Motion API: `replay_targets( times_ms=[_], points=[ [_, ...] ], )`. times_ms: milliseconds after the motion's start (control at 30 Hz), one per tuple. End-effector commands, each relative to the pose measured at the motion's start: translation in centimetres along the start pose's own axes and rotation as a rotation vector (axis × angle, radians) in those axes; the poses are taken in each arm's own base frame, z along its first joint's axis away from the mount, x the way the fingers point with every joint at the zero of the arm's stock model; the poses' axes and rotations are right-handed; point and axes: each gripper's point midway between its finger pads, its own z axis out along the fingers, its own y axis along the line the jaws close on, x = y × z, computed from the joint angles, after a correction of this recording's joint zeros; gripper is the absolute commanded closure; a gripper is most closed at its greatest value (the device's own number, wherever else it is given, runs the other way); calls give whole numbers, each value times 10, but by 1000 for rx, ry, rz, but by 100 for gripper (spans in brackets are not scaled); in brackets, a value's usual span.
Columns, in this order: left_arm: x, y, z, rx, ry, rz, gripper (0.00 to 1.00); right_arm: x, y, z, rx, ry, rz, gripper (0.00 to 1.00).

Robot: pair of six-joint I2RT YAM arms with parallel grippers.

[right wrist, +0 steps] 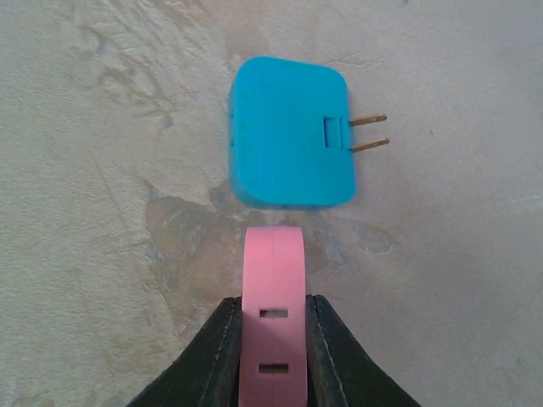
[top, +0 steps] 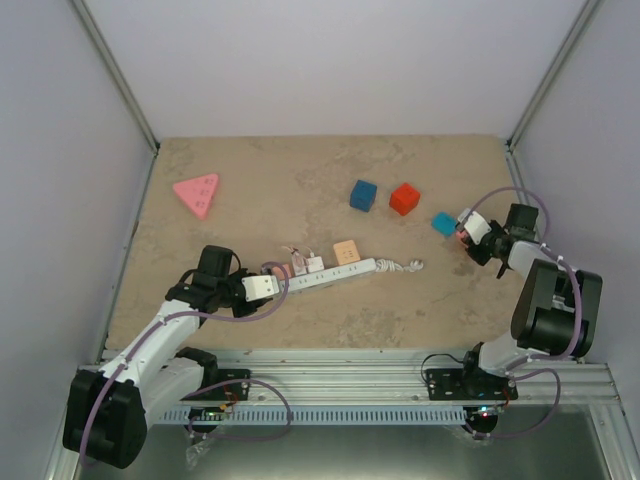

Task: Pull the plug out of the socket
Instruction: Place the plug at the center of the board.

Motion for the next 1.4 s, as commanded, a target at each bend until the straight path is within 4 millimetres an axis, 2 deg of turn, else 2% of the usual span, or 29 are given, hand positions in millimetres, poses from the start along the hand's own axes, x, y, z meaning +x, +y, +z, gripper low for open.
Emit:
replay_targets(
  times_ms=[0, 167, 267, 333, 500, 633, 833, 1100, 1367],
  points=[
    [-15, 9, -6, -34, -64, 32, 100, 9, 19, 7, -80, -5, 20, 100],
    [-15, 10, -6, -38, -63, 31, 100, 8, 14, 5, -38, -6, -15, 99],
    [-14, 10, -6, -38, -62, 31, 100, 16, 15, 7, -16, 17, -40, 98],
    [-14, 9, -5, -36, -62, 30, 100, 21, 18, 9, -20, 32, -52, 91],
    [-15, 9, -6, -36, -64, 31, 100, 32, 20, 13, 4, 60, -88, 88],
    [-15, 9, -6, -36, -63, 31, 100, 38, 22, 14, 19, 77, -127, 81],
    [-15, 10, -6, -39, -65, 31, 100, 37, 25, 15, 9, 67, -147, 62],
    [-15, 9, -6, -35, -66, 31, 100, 21, 34, 3, -27, 5, -177, 47],
    [-17, 10, -7, -39, -70, 32, 100, -12, 39, -26, -78, -94, -191, 29]
  ],
)
